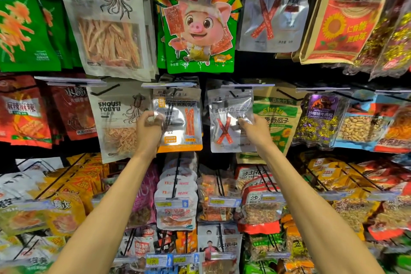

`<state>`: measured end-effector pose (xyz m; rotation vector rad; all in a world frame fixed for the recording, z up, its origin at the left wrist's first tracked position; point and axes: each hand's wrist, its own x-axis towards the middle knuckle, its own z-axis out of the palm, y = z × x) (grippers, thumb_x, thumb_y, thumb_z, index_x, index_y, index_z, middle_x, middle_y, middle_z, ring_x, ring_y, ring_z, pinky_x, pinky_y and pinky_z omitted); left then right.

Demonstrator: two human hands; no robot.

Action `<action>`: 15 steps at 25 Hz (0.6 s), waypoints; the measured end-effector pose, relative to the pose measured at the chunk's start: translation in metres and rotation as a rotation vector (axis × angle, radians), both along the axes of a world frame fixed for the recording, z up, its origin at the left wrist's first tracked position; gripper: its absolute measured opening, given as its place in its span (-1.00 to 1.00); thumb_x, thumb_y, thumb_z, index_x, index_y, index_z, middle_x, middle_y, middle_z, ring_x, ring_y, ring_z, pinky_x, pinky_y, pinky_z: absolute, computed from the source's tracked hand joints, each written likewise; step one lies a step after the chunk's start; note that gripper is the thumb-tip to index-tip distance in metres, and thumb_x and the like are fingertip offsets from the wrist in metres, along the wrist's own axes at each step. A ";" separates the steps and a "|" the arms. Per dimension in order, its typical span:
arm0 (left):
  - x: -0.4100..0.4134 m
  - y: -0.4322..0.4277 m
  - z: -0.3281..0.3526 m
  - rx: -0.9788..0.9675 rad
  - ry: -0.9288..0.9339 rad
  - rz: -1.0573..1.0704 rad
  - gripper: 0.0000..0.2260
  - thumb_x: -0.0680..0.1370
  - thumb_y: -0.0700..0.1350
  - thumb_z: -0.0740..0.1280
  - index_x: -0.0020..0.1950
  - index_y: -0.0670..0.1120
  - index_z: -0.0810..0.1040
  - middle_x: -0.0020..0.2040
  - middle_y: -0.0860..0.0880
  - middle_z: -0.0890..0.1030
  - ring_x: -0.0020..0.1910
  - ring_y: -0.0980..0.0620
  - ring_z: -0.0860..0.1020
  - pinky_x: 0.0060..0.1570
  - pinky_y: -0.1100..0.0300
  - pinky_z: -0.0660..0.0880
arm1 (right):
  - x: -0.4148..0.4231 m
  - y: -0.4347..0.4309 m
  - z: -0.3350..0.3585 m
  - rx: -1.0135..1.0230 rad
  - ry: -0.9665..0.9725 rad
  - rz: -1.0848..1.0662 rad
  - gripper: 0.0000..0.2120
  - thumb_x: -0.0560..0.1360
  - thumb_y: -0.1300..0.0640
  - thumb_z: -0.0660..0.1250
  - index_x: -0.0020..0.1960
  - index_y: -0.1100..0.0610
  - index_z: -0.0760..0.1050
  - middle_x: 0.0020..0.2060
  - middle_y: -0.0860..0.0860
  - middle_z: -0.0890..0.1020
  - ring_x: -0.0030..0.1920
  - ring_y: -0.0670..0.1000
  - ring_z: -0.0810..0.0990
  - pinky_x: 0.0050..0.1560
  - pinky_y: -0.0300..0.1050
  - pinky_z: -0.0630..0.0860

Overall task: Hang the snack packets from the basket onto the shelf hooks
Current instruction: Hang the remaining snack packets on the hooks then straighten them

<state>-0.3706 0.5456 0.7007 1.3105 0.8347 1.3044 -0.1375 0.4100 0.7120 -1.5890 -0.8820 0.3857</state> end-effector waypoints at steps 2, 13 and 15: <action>0.001 0.005 -0.002 -0.001 0.015 0.014 -0.84 0.62 -0.17 0.28 -0.13 0.05 0.44 -0.20 -0.04 0.50 -0.33 0.04 0.45 -0.63 0.32 0.29 | 0.002 0.004 -0.004 -0.009 0.016 0.013 -0.88 0.62 0.25 0.25 0.07 0.22 0.55 -0.06 0.18 0.69 -0.26 -0.19 0.67 -0.35 -0.35 0.50; -0.005 0.029 -0.026 0.224 0.489 -0.007 -0.72 0.62 -0.06 0.20 -0.12 -0.29 0.36 -0.31 -0.21 0.37 -0.33 -0.04 0.37 -0.31 0.12 0.25 | -0.005 0.000 -0.022 -0.140 -0.118 -0.025 -0.64 0.64 0.05 0.21 -0.23 0.27 0.44 -0.39 0.14 0.49 -0.38 0.11 0.43 -0.30 0.02 0.34; -0.008 0.028 -0.026 0.359 0.702 0.005 -0.76 0.63 -0.11 0.18 -0.07 -0.29 0.43 -0.29 -0.24 0.49 -0.31 -0.11 0.43 -0.31 0.09 0.27 | -0.004 -0.007 -0.024 -0.168 -0.179 -0.039 -0.64 0.63 0.12 0.22 -0.32 0.16 0.27 -0.43 0.03 0.32 -0.40 0.00 0.27 -0.31 -0.07 0.17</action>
